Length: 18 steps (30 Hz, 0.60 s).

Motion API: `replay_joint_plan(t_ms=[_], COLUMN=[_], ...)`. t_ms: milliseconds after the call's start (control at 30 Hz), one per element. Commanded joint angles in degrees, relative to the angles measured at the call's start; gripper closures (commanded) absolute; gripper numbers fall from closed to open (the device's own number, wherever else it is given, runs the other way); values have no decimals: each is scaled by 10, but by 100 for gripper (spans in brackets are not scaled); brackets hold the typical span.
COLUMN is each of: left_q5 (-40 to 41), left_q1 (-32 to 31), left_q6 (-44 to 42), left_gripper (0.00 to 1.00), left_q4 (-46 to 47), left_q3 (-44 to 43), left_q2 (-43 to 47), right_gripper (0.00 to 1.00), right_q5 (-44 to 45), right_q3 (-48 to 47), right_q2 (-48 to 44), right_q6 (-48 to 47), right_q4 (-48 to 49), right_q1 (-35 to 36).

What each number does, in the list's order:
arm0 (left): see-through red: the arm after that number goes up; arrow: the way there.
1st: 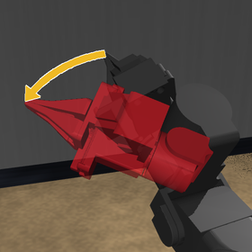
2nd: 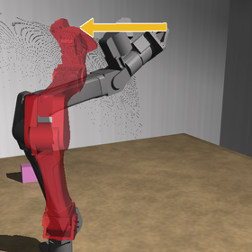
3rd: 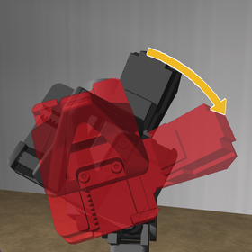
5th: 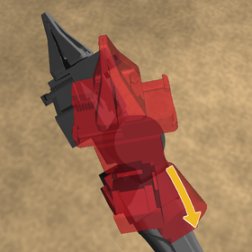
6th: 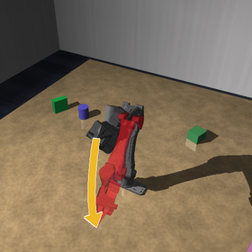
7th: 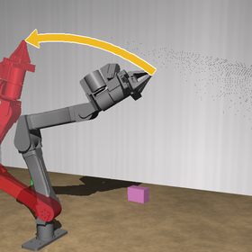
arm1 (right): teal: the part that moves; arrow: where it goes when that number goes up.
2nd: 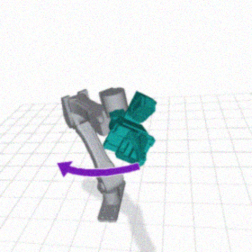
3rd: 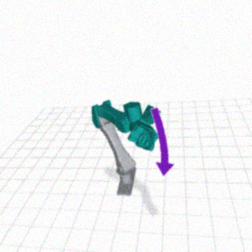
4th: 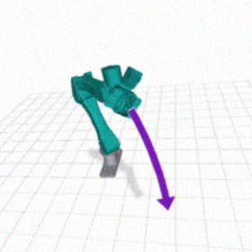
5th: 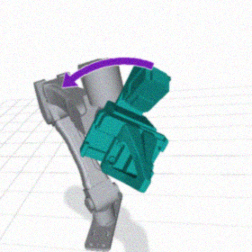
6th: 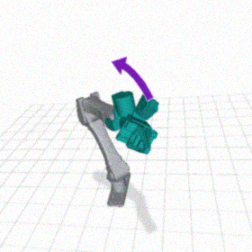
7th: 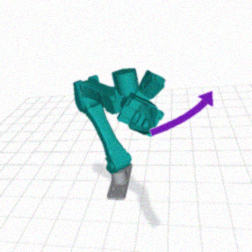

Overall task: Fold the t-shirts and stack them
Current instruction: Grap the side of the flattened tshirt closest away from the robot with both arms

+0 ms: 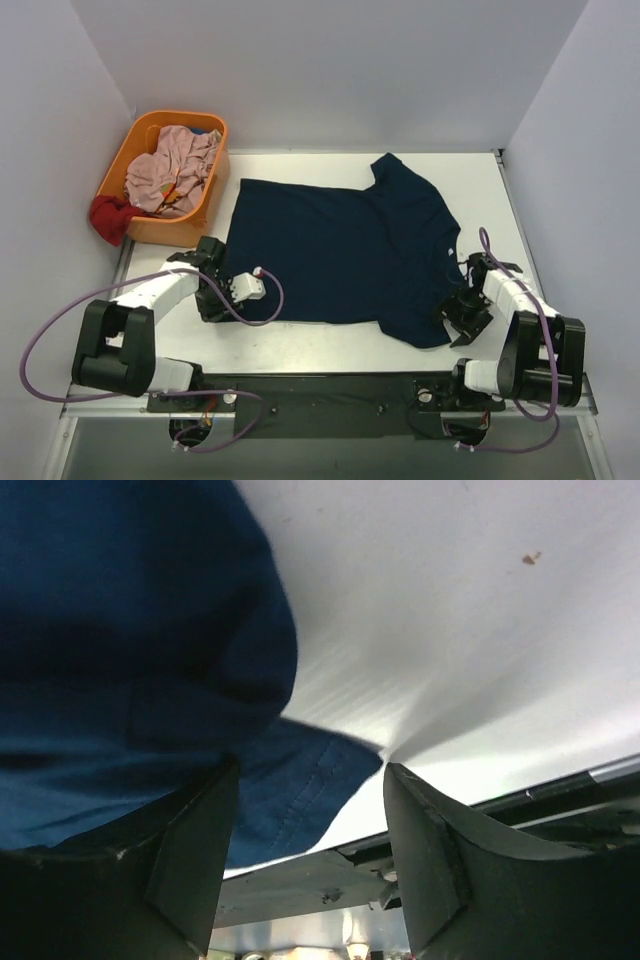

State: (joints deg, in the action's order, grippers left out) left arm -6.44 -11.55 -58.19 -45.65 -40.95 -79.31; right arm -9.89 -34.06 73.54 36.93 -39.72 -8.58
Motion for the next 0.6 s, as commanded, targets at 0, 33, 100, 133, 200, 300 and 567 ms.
replay_joint_plan(t_ms=[0,33,100,133,200,300,567], left_q5=[12,15,14,14,13,7,30], left_q1=[-7,-7,-8,-8,-8,-7,-4], left_q6=[-8,-7,-8,-7,-3,4,68], left_gripper=[52,54,65,69,82,100,100], left_q4=[107,121,134,141,155,153,29], left_q3=[45,51,57,61,66,68,-47], left_q2=[6,6,6,6,6,8,12], right_gripper=[48,54,69,74,88,100,100], right_q5=[-4,1,-1,-5,-4,-12,-26], right_q3=[28,31,37,42,47,56,-32], right_q2=[26,28,30,27,17,-9,-123], right_q6=[35,37,38,37,33,31,20], right_q4=[47,57,68,71,72,67,-31], right_q1=[-4,-4,-8,-10,-16,-30,-13])
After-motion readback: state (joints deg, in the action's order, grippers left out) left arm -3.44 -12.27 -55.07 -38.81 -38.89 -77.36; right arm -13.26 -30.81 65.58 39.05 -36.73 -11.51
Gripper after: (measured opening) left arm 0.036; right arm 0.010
